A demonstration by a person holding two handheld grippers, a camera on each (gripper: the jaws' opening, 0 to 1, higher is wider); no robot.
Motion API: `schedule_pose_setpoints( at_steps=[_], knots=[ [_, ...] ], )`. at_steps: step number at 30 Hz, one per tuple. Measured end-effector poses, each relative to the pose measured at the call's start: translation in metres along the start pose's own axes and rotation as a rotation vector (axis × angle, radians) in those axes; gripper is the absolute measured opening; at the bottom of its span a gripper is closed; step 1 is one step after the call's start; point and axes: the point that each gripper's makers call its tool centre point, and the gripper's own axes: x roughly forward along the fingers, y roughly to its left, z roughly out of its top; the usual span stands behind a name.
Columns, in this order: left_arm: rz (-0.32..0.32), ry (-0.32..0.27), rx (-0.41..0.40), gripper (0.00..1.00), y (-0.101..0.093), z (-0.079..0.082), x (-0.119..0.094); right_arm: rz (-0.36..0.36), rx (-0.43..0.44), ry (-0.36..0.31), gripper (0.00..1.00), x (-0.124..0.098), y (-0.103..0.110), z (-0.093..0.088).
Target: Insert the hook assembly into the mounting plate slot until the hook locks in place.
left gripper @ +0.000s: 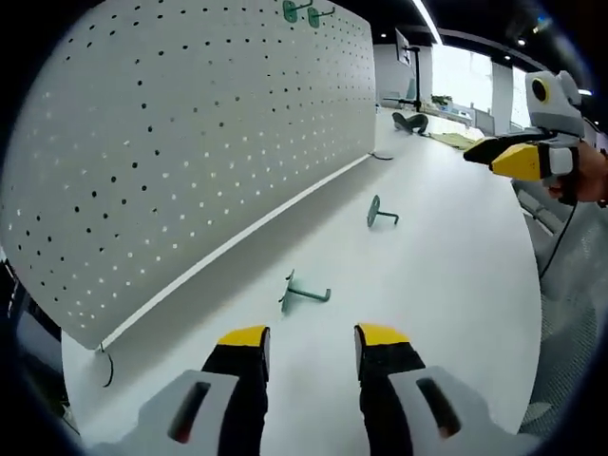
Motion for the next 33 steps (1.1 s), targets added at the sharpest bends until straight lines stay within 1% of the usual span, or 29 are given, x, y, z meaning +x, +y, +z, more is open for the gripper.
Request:
schedule_pose_setpoints(
  at_steps=[2, 6, 9, 16, 19, 22, 24, 28, 31, 33],
  knots=[
    [-0.003, 0.011, 0.018, 0.34, 0.001, 0.000, 0.005, -0.004, 0.009, 0.000, 0.28, -0.001, -0.001, -0.001],
    [-0.007, -0.009, 0.009, 0.32, 0.003, 0.005, 0.011, -0.017, 0.031, 0.009, 0.27, -0.004, -0.006, -0.007],
    [-0.005, 0.019, 0.054, 0.30, 0.005, 0.004, 0.018, -0.022, 0.036, 0.012, 0.27, -0.006, -0.008, -0.009],
    [-0.001, 0.030, 0.085, 0.25, 0.013, 0.007, 0.031, -0.035, 0.045, 0.024, 0.26, -0.007, -0.012, -0.013],
    [-0.011, 0.022, 0.102, 0.24, 0.014, 0.010, 0.036, -0.039, 0.057, 0.024, 0.26, -0.008, -0.014, -0.016],
    [-0.014, 0.048, 0.127, 0.23, 0.016, 0.008, 0.040, -0.042, 0.062, 0.032, 0.26, -0.008, -0.014, -0.019],
    [-0.018, 0.041, 0.134, 0.22, 0.017, 0.009, 0.042, -0.046, 0.063, 0.031, 0.26, -0.008, -0.014, -0.020],
    [-0.025, 0.051, 0.144, 0.17, 0.017, 0.007, 0.048, -0.053, 0.071, 0.032, 0.25, -0.010, -0.016, -0.022],
    [-0.022, 0.063, 0.161, 0.20, 0.018, 0.005, 0.050, -0.057, 0.074, 0.034, 0.25, -0.010, -0.017, -0.023],
    [-0.033, 0.072, 0.163, 0.18, 0.018, 0.003, 0.053, -0.060, 0.077, 0.034, 0.25, -0.010, -0.018, -0.023]
  ],
)
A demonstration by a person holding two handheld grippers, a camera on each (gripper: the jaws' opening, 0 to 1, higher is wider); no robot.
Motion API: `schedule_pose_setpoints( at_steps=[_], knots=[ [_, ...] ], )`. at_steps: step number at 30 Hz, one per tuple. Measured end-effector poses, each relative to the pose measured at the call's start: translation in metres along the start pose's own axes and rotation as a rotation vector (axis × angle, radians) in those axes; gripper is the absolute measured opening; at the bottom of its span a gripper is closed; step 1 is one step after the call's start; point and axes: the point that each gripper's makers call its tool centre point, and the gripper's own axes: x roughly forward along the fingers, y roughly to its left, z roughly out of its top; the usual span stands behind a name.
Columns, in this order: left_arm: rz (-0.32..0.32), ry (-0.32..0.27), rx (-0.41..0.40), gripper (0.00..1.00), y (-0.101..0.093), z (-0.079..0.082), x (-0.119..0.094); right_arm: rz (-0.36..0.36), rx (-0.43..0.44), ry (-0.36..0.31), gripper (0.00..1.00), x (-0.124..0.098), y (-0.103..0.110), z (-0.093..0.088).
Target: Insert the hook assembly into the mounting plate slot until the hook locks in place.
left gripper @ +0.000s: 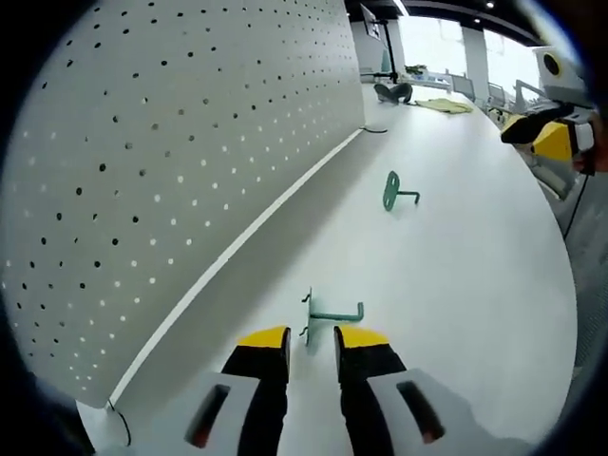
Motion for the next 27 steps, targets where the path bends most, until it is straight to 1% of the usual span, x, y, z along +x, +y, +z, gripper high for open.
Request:
schedule_pose_setpoints(
  at_steps=[9, 15, 20, 22, 27],
  knots=[
    [-0.007, 0.015, -0.004, 0.14, 0.002, -0.004, 0.007, 0.000, 0.009, 0.014, 0.24, 0.002, -0.002, -0.004],
    [-0.017, 0.011, -0.005, 0.11, 0.004, -0.005, 0.010, -0.002, 0.011, 0.015, 0.24, 0.003, -0.003, -0.006],
    [-0.029, 0.015, -0.004, 0.06, 0.000, -0.005, 0.010, -0.003, 0.014, 0.019, 0.24, 0.003, -0.004, -0.007],
    [-0.029, 0.013, -0.005, 0.05, -0.001, -0.004, 0.010, -0.002, 0.017, 0.019, 0.24, 0.003, -0.003, -0.007],
    [-0.060, 0.012, -0.010, 0.04, -0.009, -0.003, 0.008, 0.003, 0.015, 0.017, 0.24, 0.004, -0.002, -0.006]
  ],
)
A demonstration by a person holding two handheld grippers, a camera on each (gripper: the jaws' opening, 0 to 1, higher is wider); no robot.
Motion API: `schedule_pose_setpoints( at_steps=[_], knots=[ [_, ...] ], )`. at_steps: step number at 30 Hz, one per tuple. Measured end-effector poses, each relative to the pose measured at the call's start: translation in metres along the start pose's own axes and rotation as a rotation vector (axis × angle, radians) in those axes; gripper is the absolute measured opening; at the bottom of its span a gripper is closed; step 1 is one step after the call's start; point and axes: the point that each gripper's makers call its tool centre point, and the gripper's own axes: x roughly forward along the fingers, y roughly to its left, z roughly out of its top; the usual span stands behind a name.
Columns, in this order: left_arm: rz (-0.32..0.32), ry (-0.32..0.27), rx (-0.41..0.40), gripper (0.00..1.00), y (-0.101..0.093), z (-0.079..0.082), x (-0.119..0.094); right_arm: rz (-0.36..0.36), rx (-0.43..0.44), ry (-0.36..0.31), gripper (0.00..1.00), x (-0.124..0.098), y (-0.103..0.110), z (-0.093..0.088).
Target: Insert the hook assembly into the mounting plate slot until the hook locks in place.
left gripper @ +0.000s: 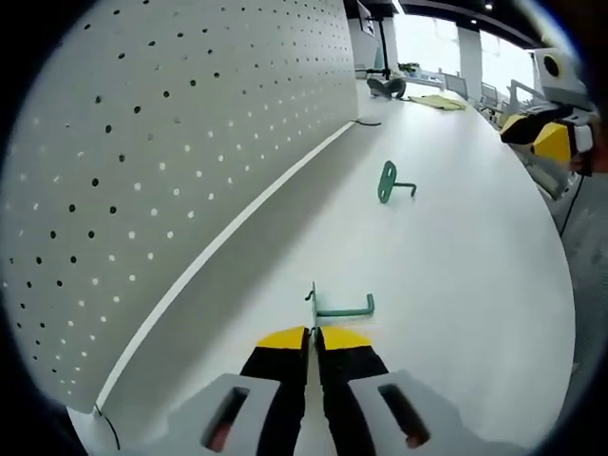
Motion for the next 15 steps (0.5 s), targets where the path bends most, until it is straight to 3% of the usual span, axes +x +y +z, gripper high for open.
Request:
schedule_pose_setpoints(
  at_steps=[15],
  knots=[
    [0.001, -0.077, -0.093, 0.03, -0.012, 0.016, -0.030, 0.040, -0.007, -0.044, 0.24, 0.001, 0.018, 0.018]
  ],
)
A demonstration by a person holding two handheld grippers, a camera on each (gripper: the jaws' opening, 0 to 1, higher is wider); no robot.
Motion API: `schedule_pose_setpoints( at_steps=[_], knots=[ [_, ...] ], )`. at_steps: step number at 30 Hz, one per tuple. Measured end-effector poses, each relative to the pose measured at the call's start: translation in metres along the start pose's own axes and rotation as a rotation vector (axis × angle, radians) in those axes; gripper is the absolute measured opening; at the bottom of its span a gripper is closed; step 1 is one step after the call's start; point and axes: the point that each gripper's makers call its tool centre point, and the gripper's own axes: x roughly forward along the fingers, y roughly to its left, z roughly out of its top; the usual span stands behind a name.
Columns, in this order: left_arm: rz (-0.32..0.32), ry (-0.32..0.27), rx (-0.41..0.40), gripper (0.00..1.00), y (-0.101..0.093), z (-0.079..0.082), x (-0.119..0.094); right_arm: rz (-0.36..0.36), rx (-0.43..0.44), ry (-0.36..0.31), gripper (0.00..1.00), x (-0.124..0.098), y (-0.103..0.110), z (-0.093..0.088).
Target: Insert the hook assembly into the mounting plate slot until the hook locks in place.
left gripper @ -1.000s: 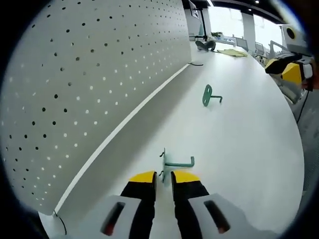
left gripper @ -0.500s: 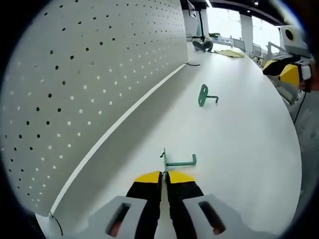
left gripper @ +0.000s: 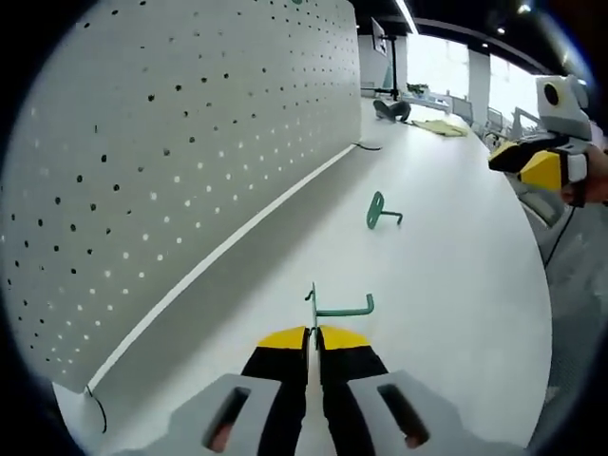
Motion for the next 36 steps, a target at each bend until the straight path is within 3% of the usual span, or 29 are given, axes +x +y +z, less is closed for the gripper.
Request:
schedule_pose_setpoints(
  at_steps=[12, 25, 29, 36],
  knots=[
    [0.018, -0.081, -0.041, 0.03, -0.018, 0.017, -0.028, 0.059, -0.025, -0.039, 0.24, -0.004, 0.024, 0.017],
    [0.019, -0.204, -0.064, 0.03, -0.058, 0.048, -0.066, 0.111, -0.030, -0.073, 0.24, -0.012, 0.051, 0.024],
    [0.006, -0.242, -0.125, 0.03, -0.067, 0.052, -0.075, 0.136, -0.039, -0.077, 0.24, -0.013, 0.061, 0.026],
    [0.014, -0.286, -0.135, 0.03, -0.078, 0.054, -0.091, 0.157, -0.040, -0.090, 0.24, -0.014, 0.070, 0.031]
  ],
)
